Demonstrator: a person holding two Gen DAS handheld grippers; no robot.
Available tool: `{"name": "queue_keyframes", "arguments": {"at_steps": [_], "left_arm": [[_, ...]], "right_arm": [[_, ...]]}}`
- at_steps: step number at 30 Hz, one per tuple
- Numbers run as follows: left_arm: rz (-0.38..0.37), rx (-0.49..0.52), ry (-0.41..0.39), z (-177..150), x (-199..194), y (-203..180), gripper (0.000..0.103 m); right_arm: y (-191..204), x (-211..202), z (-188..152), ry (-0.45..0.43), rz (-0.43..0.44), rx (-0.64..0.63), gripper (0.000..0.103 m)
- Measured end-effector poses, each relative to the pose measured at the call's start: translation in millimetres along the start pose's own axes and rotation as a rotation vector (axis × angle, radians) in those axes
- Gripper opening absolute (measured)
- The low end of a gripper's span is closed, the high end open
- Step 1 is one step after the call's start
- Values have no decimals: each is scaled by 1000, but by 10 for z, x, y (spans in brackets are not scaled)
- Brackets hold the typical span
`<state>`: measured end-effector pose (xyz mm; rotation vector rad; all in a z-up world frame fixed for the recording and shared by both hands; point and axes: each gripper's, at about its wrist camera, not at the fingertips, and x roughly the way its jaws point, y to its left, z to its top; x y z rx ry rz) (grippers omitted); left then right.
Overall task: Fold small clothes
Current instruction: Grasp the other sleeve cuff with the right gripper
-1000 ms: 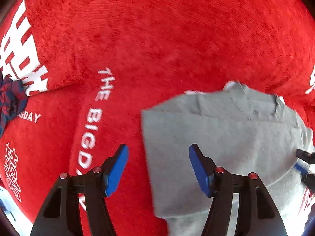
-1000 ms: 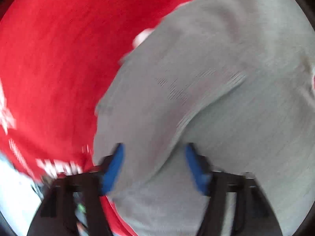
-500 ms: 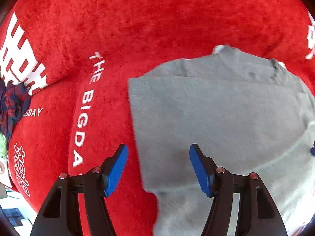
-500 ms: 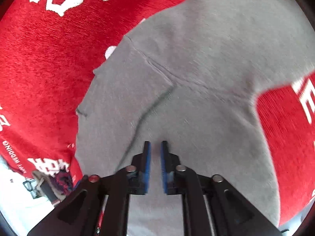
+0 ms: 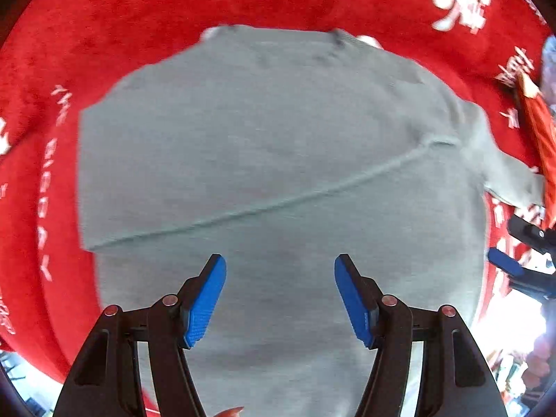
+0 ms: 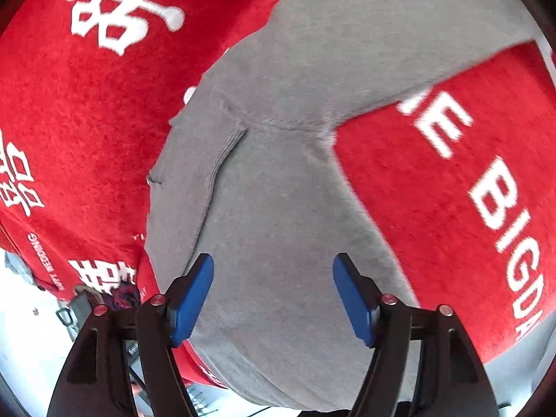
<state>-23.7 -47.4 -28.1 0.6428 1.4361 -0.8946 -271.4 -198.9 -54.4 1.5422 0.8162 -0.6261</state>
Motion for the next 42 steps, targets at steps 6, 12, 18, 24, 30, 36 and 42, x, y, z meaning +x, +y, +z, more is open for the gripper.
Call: {"name": "queue_keyframes", "arguments": {"at_steps": [6,12,18,24,30,36,42], "left_arm": [[43,105,-51,20,-65,-496,103],[52,106,-26,90,10,-751,103],[21,73,81,127,243,-700,103],[11,69,91,231,353,-849,103],[7,52,67,398,435,-1079,103],[-20,2,39,601,496,-1222,103],[-19,-13,23,707,576,-1313,103]], "right_arm": [[-260,-191,62,-39,18,41,82],[-548,-375,168,-81,44,103,82],[-1015,-718,343,-186,63,208,82],[-1515,-1034,566,-312,121,337,82],[-1818,-1152,799,-404,219,451,82],[-1962,-1091,1040,-445,310,534,82],[-1995,-1055,1235,-484,373,554,82]]}}
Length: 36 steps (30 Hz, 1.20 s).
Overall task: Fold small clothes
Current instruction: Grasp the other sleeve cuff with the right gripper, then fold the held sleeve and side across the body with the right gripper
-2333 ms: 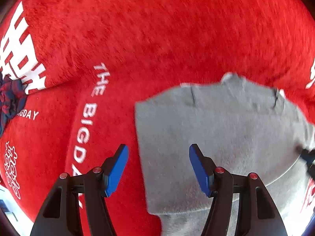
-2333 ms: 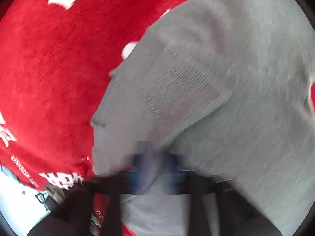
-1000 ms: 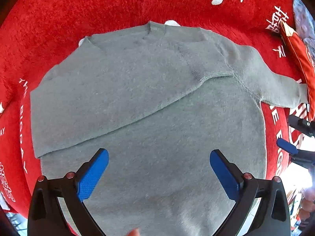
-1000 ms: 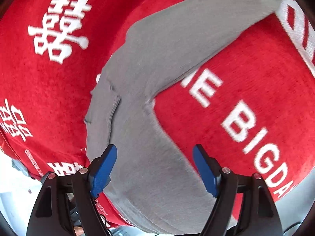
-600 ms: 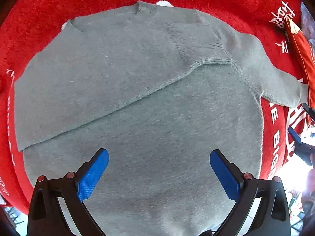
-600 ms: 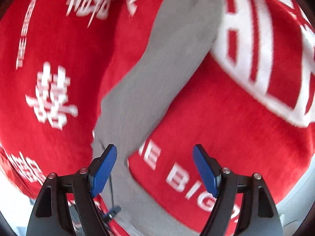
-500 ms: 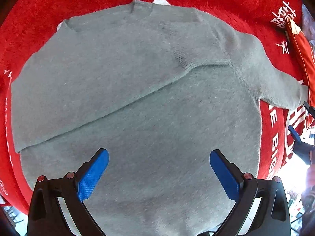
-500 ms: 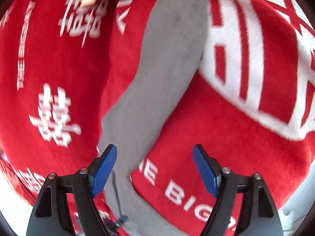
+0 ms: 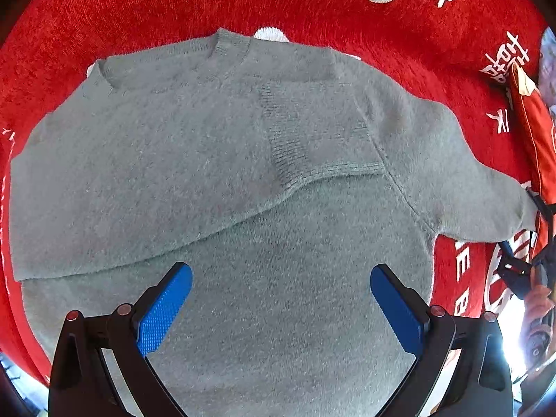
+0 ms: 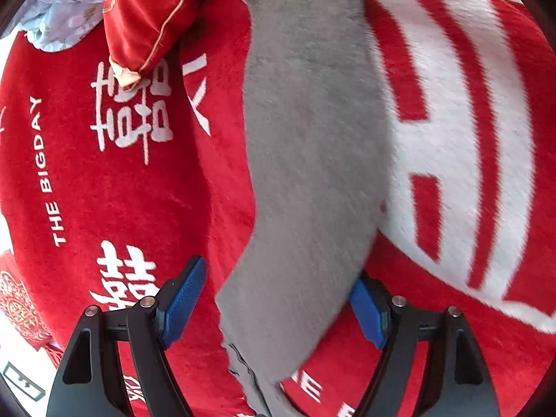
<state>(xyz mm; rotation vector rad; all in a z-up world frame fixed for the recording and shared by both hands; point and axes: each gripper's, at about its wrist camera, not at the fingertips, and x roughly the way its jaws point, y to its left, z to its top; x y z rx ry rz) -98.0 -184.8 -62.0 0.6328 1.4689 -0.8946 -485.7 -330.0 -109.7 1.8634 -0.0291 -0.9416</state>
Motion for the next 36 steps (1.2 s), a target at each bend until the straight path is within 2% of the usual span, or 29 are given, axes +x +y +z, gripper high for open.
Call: {"name": "queue_keyframes", "arguments": {"at_steps": [2,5,6,7,9,13,17,21,25,26,29,31,33,36], "left_arm": [[-9,-6,-1,5,17,6,103],[-9,-21,-6,16,29,94,103],[-3,-25,-9,4,4,157,103],[7,-30,-12,-4,-4,186,103],[23,-33,-10,-12,-7,247,103],[65,-13,-24,-53,-51,356,103],[120,-6,-53,-93,-116,487,103],[153,-19,-72,-163,-191,711,103],[216,-33,-97,-235,-270,939,103],[223,-37,-104,-275,-308,1034,103],[240,-53,-116,-336,-357,1231,103],[254,-72,-117,-415,-422,1458,103],[264,-98,-116,-474,-436,1627,103],[265,-134,-114,-511,-370,1732,103]], "right_arm": [[-21,10,57,-16,47,49,82],[-30,64,115,-9,65,98,82],[-17,79,119,-8,63,105,76],[1,95,117,-4,70,105,66],[58,138,100,12,70,91,7],[294,161,9,14,125,12,6],[754,291,-187,90,168,-140,6],[1371,526,-575,194,197,-343,6],[1948,852,-1247,332,184,-603,6],[2097,972,-1516,381,164,-704,6],[2259,1253,-2197,503,109,-909,6],[2243,1476,-2639,588,64,-999,6],[2130,1706,-3006,667,13,-1038,6],[1860,1991,-3355,737,-92,-1046,6]]}}
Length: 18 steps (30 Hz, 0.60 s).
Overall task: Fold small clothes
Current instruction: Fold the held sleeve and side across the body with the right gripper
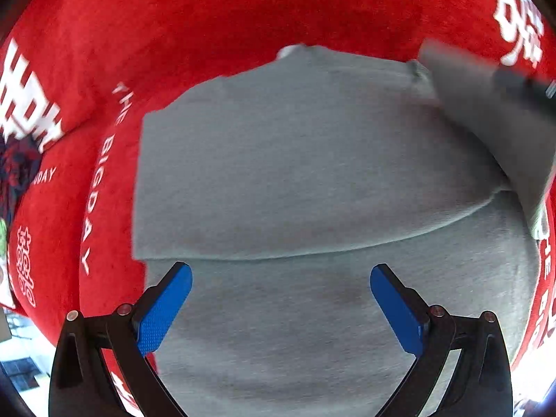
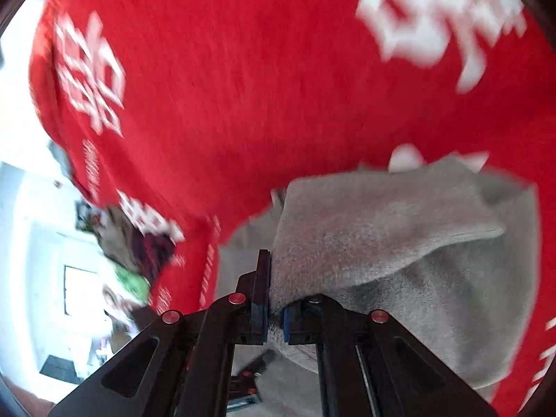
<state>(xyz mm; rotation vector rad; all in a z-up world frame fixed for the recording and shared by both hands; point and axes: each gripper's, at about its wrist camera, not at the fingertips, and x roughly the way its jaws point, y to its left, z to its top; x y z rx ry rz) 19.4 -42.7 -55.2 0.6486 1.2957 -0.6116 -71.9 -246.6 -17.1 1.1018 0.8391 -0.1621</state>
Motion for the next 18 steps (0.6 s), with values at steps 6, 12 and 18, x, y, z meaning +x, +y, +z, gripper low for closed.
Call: {"name": "queue_keyframes", "arguments": {"at_steps": [6,12,18], "left_arm": [[-21,-43,5,-88,49,272,103],[-50,-105,-17,-144,-14,574,103],[-41,-142,-54,-120,-55,884,103]], "right_arm": [[-232,542,-309,155,-179,91,18],[-377,240,-330,-10,-107,273,51],[-266,161,-107,-115,-27,292,6]]}}
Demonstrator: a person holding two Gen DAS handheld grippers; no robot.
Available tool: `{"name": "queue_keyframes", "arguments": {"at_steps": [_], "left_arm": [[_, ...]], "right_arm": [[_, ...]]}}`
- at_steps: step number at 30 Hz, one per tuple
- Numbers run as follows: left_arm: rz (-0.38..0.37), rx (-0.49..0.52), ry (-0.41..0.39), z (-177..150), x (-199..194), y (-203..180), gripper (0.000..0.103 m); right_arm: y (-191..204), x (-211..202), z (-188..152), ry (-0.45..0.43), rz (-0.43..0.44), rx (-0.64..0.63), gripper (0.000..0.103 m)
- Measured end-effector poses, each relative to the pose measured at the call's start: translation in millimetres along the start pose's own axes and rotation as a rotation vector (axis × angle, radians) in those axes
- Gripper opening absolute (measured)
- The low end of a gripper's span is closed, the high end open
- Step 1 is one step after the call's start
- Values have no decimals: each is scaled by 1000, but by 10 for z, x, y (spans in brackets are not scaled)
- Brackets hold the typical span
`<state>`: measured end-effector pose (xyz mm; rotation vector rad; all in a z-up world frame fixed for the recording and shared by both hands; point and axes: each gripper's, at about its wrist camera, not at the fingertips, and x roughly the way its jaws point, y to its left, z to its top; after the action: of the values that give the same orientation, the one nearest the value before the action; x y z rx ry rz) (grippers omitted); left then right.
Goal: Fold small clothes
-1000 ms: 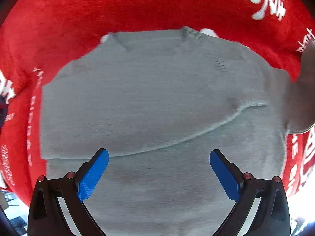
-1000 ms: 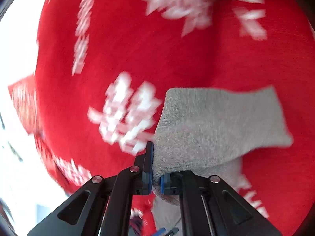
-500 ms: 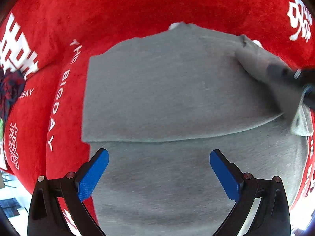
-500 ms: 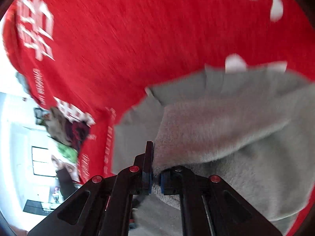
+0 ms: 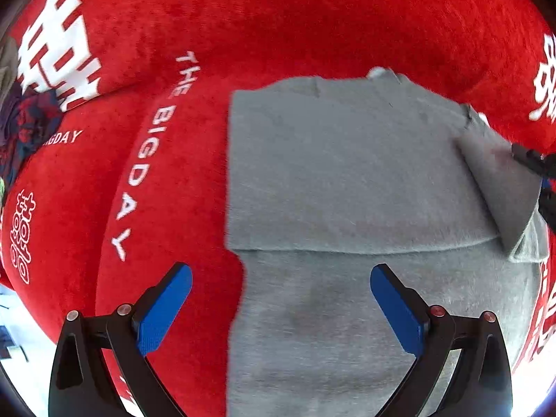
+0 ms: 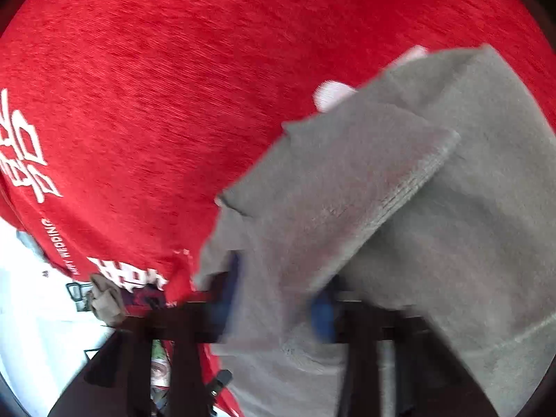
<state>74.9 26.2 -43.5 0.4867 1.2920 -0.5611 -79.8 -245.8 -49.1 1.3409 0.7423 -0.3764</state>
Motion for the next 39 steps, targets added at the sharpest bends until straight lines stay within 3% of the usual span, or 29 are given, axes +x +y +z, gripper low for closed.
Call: {"name": "queue_keyframes", "arguments": {"at_steps": [4,10,11,13,14,15,16,19,23,26,29,31,32,33,36,39], "left_arm": [[0,-36,-16,-3,-15,161,103],[16,-77,10,-65,51,332,103],[14,-80,10,-72,56,346,103],[0,-85,10,-76,52,356,103],[-17,-85,8,-72,39,347,103],[-35,-85,3,-61,22,331,103],[-56,-81,-5,-35,-2,303,103],[-112,-60,-17,54,-39,176,103],[-156,-38,-21,249,34,-39,103],[-138,-16,-22,378,143,-197,103],[-80,6,-6,444,288,-322,103],[-45,9,16,454,386,-356,103],[-35,7,26,452,418,-361,103],[-27,5,32,448,433,-363,103],[-13,17,26,419,402,-388,103],[12,57,30,360,425,-448,103]], "right_arm": [[586,345,-203,107,-48,-305,6],[928,971,-891,309,-325,-716,10],[941,1002,-1011,330,-358,-775,15],[933,903,-1107,328,-344,-825,39],[939,844,-1137,333,-336,-830,64],[932,788,-1142,332,-327,-821,77],[924,719,-1139,332,-315,-803,77],[766,474,-1028,314,-273,-657,77],[93,-80,-680,207,-221,-282,77],[-549,-532,-481,83,-170,37,77],[-978,-767,-433,0,-121,216,76],[-1231,-895,-354,-61,-45,327,67],[-1283,-889,-334,-79,-34,355,44],[-1320,-894,-293,-92,-31,372,7],[-1178,-1004,-166,-116,-59,246,6],[-1143,-1044,-76,-52,-146,89,6]]}}
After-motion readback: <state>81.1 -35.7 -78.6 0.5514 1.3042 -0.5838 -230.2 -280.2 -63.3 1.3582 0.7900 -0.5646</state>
